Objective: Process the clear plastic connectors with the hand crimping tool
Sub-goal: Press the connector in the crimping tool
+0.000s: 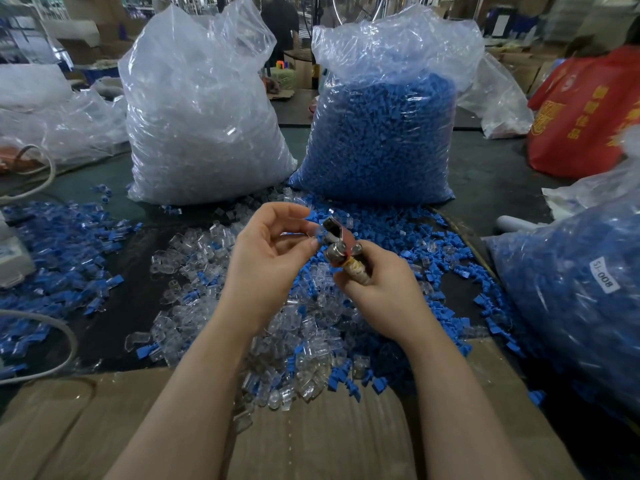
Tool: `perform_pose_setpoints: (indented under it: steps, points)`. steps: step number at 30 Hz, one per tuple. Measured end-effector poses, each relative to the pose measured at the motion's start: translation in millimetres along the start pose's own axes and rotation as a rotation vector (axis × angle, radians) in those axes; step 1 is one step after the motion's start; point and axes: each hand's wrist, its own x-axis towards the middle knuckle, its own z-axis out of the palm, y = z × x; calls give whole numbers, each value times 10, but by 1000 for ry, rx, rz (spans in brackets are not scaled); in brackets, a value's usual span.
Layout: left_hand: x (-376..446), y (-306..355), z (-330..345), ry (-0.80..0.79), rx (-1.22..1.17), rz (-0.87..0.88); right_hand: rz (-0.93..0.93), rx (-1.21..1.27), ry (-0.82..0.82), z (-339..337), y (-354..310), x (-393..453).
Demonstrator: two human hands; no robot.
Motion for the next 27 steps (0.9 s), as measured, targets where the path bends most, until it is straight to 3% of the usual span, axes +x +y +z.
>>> perform_pose_setpoints:
  steps: [27]
  points:
    - [1,-4,-7,14,19,-25,-89,-222,91,70,-10,-1]
